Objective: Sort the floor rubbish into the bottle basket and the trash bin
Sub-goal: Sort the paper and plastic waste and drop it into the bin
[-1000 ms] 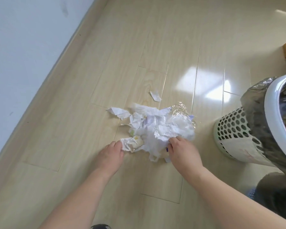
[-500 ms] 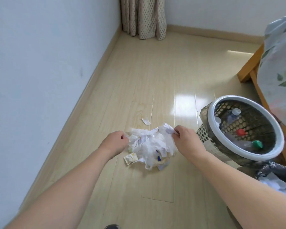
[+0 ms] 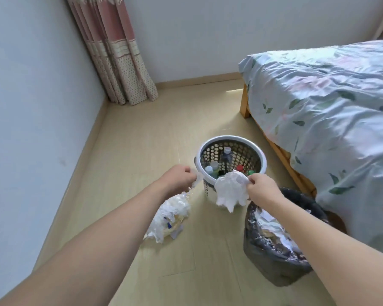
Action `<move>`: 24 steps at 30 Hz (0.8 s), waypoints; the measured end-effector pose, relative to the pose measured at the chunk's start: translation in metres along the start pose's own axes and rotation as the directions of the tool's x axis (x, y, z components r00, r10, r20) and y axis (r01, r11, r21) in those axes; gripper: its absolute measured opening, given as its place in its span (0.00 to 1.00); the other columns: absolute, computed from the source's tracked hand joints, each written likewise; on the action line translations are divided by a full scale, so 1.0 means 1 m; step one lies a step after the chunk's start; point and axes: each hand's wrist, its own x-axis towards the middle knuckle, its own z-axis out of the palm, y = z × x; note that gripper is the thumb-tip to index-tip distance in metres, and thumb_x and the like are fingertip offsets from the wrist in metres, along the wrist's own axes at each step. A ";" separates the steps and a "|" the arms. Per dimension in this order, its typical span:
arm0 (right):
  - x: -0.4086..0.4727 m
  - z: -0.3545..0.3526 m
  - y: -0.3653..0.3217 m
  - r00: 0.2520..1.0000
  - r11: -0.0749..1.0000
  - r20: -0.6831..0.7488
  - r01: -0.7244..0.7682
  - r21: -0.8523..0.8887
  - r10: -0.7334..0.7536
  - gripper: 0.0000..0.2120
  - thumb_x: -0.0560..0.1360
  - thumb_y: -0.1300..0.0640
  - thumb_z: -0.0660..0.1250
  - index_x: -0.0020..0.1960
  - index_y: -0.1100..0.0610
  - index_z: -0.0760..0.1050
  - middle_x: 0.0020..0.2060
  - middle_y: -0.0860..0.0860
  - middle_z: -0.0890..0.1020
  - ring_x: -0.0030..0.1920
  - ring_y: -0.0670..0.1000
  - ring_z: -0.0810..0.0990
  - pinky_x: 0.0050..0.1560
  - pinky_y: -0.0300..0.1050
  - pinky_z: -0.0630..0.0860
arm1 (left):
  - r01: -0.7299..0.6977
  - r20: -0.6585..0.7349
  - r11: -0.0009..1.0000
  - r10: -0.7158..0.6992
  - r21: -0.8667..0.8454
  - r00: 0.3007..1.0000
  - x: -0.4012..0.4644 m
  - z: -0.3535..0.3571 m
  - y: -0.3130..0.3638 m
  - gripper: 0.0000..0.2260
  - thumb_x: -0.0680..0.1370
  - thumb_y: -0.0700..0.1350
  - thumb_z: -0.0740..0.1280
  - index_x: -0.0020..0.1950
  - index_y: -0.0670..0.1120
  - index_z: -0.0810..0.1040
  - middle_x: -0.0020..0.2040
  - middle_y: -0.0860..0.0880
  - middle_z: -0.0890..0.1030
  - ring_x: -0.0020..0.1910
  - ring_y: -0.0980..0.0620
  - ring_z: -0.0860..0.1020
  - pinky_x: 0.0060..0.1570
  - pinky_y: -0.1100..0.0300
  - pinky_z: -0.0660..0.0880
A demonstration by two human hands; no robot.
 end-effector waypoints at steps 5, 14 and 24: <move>-0.005 -0.045 0.102 0.964 0.948 -0.022 -0.257 0.187 0.265 0.09 0.72 0.66 0.57 0.35 0.62 0.72 0.32 0.58 0.76 0.33 0.54 0.71 0.31 0.41 0.66 | -0.067 0.140 0.993 0.053 0.097 0.989 0.019 0.108 0.057 0.06 0.75 0.44 0.59 0.41 0.44 0.72 0.40 0.43 0.79 0.36 0.47 0.76 0.34 0.60 0.70; 0.021 -0.064 0.215 0.876 0.868 0.039 -0.482 0.117 0.481 0.08 0.79 0.59 0.60 0.48 0.62 0.76 0.48 0.58 0.79 0.49 0.59 0.79 0.48 0.47 0.76 | -0.103 0.278 0.949 0.017 0.298 0.961 0.066 0.271 0.097 0.06 0.73 0.46 0.59 0.37 0.46 0.68 0.37 0.46 0.76 0.35 0.49 0.73 0.35 0.56 0.70; 0.014 -0.060 0.206 0.945 0.947 0.067 -0.320 -0.023 0.321 0.21 0.76 0.61 0.57 0.68 0.58 0.69 0.63 0.56 0.76 0.58 0.58 0.76 0.57 0.52 0.76 | -0.147 0.328 0.847 -0.034 0.511 0.944 0.068 0.269 0.095 0.07 0.73 0.39 0.57 0.44 0.43 0.75 0.34 0.48 0.72 0.32 0.49 0.70 0.31 0.60 0.67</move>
